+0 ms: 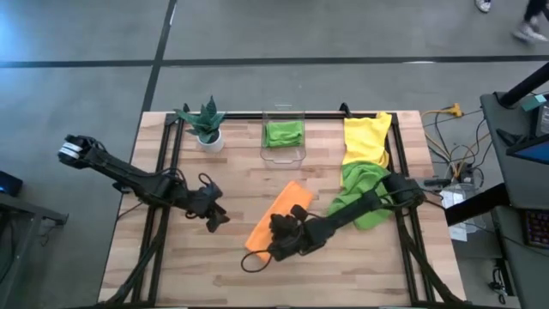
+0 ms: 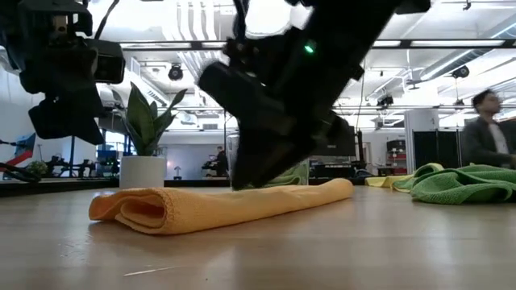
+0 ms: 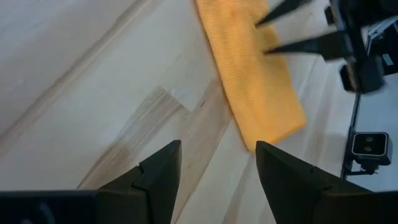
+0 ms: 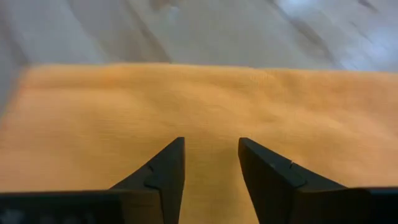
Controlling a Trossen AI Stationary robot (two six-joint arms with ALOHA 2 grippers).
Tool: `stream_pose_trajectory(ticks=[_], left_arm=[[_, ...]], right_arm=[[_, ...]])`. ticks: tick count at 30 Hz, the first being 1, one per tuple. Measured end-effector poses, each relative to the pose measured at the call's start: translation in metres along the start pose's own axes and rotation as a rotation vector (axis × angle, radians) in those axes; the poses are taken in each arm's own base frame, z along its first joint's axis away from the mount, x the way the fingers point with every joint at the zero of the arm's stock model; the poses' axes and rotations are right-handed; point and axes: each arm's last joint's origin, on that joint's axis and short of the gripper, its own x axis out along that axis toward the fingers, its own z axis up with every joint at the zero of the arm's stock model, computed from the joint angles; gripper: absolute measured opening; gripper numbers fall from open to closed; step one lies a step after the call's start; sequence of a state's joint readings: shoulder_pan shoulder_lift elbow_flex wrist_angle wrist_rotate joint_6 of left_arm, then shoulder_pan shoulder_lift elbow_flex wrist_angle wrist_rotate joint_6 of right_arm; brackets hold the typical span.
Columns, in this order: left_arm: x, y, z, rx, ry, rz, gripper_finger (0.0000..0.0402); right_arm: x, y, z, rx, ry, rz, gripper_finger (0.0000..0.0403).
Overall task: Fold microfiber towels
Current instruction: Put the folded orange towel into the transparent bin
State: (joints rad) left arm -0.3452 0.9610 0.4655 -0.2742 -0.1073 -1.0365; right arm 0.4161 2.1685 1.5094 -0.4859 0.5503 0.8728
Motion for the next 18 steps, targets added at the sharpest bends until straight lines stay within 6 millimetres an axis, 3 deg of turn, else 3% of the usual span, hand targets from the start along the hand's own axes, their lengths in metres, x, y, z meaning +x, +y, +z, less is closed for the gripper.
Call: stream_pose_trajectory(ticks=[6,12,18], left_arm=[[0.004,-0.001,-0.002,0.009,0.012,-0.002,0.0191],[0.005,-0.003,-0.003,0.018,0.024,-0.018,0.0191],[0.004,-0.007,-0.005,0.026,0.027,-0.045,0.0191]], right_arm=[[0.001,-0.002,0.002,0.031,0.005,-0.011,0.0124],[0.007,-0.012,-0.003,0.069,0.055,0.009,0.013],[0.004,-0.017,-0.002,0.111,-0.006,0.185,0.0147]])
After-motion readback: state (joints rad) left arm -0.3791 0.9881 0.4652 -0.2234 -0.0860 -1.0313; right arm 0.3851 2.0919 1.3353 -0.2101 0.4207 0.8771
